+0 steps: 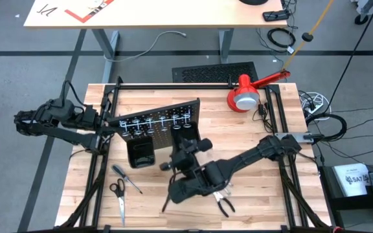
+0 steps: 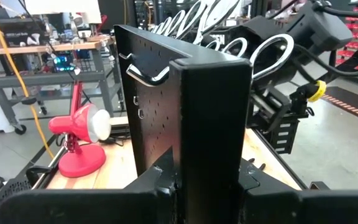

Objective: Hang tools onto peg board
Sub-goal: Assemble the tool holder on the pegboard

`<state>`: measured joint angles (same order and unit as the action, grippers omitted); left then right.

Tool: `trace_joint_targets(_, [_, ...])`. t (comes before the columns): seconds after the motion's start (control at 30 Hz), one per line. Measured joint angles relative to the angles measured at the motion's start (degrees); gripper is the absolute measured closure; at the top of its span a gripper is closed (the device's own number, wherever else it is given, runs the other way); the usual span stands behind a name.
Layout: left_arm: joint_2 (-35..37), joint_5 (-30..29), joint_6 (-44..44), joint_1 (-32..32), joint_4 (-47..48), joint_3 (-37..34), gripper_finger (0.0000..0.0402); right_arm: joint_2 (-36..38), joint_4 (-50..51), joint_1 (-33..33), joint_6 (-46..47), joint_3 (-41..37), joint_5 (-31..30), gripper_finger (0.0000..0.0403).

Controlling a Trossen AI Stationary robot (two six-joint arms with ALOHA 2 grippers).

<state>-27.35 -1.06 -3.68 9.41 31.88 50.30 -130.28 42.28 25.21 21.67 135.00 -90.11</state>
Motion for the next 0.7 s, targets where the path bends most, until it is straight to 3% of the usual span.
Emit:
trace_joint_targets(0.4, [0.0,0.6,-0.1,0.0,0.0,0.0,0.0338,0.9,-2.3,-2.7,-2.9,0.0,0.2,0.0359])
trace_joint_targets(0.7, [0.0,0.8,-0.3,0.0,0.0,0.0,0.0338,2.6,-5.8,-3.2,-6.5,0.0,0.2,0.0327])
